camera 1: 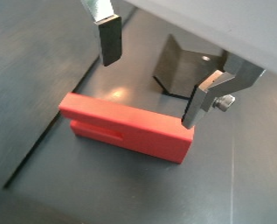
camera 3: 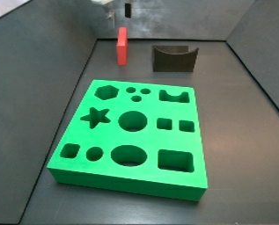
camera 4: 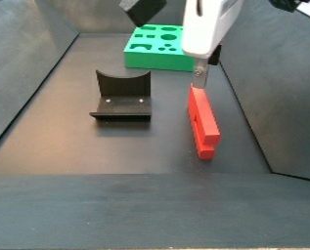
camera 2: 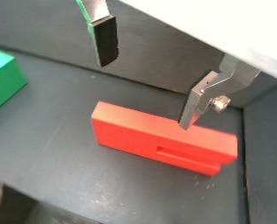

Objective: Pick up the double-square object. Move up. Rotate the double-square object. Place the double-square object on the fixture. Regrasp the double-square object. Move to above the board. Insert the double-square object.
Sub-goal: Rotate the double-square object.

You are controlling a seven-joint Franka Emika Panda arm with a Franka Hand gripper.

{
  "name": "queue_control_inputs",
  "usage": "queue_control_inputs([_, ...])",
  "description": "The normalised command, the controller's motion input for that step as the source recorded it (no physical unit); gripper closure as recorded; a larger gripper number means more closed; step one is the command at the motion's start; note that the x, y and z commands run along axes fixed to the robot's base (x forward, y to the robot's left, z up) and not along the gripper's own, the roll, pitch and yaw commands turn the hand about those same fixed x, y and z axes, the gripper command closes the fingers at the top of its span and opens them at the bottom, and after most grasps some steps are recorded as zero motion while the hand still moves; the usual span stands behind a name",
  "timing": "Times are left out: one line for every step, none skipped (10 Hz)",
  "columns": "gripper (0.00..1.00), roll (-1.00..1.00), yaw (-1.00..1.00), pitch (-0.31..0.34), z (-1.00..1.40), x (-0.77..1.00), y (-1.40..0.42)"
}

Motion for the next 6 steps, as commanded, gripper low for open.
queue_control_inputs([0.00, 0.00, 1.00, -0.005, -0.02, 0.03, 0.00])
queue_control_inputs([0.00, 0.00, 1.00, -0.006, -0.02, 0.03, 0.00])
queue_control_inputs([0.00, 0.00, 1.00, -0.006, -0.02, 0.03, 0.00])
queue_control_inputs([0.00, 0.00, 1.00, -0.006, -0.02, 0.03, 0.00])
queue_control_inputs([0.00, 0.00, 1.00, -0.006, -0.02, 0.03, 0.00])
queue_control_inputs([0.00, 0.00, 1.00, -0.006, -0.02, 0.03, 0.00])
